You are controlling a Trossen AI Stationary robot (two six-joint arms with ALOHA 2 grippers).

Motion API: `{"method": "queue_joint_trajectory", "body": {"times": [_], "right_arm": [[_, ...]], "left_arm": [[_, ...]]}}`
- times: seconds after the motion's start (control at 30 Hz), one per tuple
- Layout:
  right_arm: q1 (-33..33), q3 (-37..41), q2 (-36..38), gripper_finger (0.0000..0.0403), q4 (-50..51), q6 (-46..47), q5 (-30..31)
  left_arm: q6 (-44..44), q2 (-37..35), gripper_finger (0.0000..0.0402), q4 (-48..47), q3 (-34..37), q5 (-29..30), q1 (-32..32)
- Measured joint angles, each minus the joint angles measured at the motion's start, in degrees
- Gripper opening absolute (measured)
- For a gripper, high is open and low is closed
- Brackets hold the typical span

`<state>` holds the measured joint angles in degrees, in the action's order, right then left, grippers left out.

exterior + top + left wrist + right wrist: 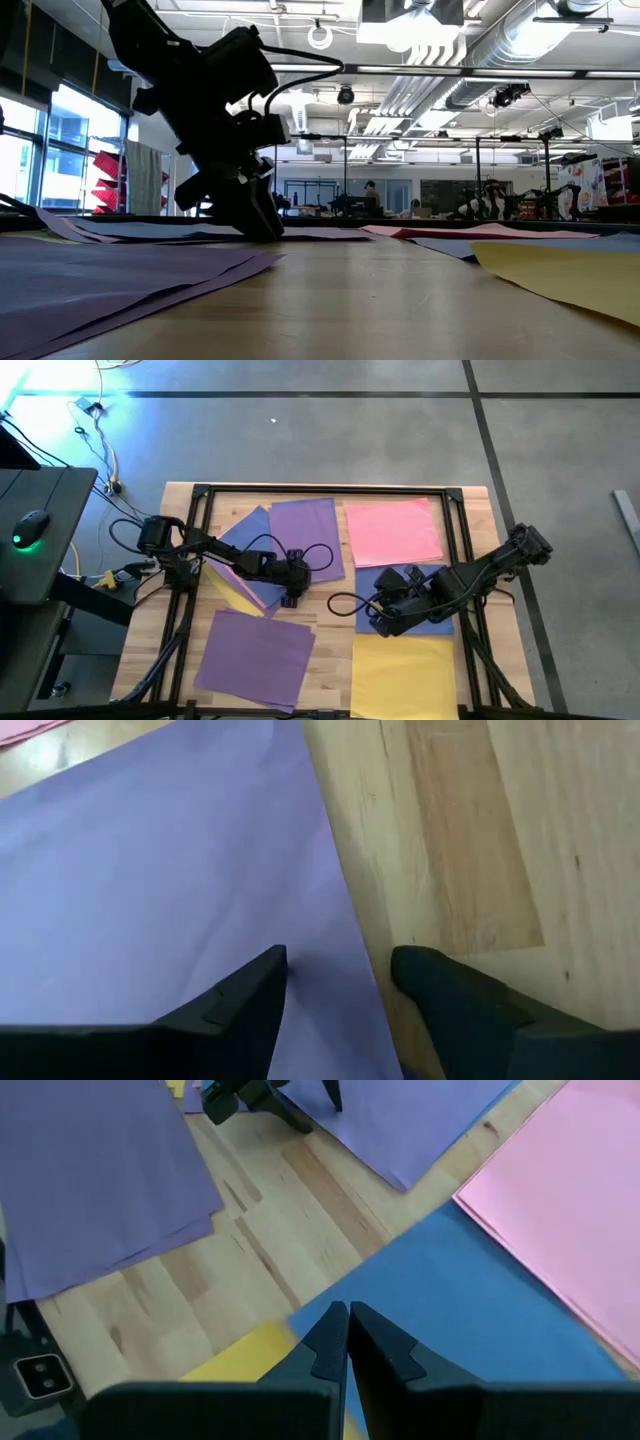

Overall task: Organize paper
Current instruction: Stack the purple paper on the bottom left of the table

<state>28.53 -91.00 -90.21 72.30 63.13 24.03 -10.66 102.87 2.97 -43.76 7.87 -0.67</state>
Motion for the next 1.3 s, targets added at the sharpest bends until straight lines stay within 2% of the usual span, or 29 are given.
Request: {"method": "queue_joint_trajectory", "body": {"times": [0.07,0.23,0.27,0.37,0.6,0.8,0.87,0.97,1.13,1.3], "right_arm": [[0.0,0.0,0.0,0.0,-0.1,0.0,0.0],[0.0,0.0,0.0,0.0,-0.1,-0.1,0.5],[0.0,0.0,0.0,0.0,-0.1,-0.1,0.8],[0.0,0.0,0.0,0.0,-0.1,-0.4,1.6],[0.2,0.0,0.0,0.0,-0.1,-0.6,3.2],[0.5,0.0,0.0,0.0,0.0,-0.6,6.3],[0.5,0.0,0.0,0.0,-0.1,-0.6,7.1],[0.5,0.0,0.0,0.0,-0.1,-1.5,8.6],[0.5,0.0,0.0,0.0,-0.1,-1.7,9.2],[0.5,0.0,0.0,0.0,-0.1,-1.5,9.0]], "left_arm": [[0.9,0.1,0.015,-0.7,0.0,-0.2,-0.1],[1.9,-0.1,0.0026,-4.1,-1.2,-1.5,-0.2],[2.0,-0.3,0.0014,-5.5,-2.0,-1.8,-0.1],[2.2,-1.0,0.0008,-9.0,-4.9,-0.5,-0.6],[3.4,-4.0,0.0,-23.7,-15.2,5.2,-0.5],[6.8,-7.2,0.0001,-28.3,-17.3,4.9,-0.3],[6.1,-6.8,0.0009,-31.7,-17.2,3.7,0.2],[3.5,-5.8,0.0045,-32.8,-15.6,1.1,0.7],[-1.1,-5.6,0.015,-26.2,-10.4,0.9,0.7],[-1.5,-5.3,0.0249,-17.5,-6.2,1.0,0.7]]}}
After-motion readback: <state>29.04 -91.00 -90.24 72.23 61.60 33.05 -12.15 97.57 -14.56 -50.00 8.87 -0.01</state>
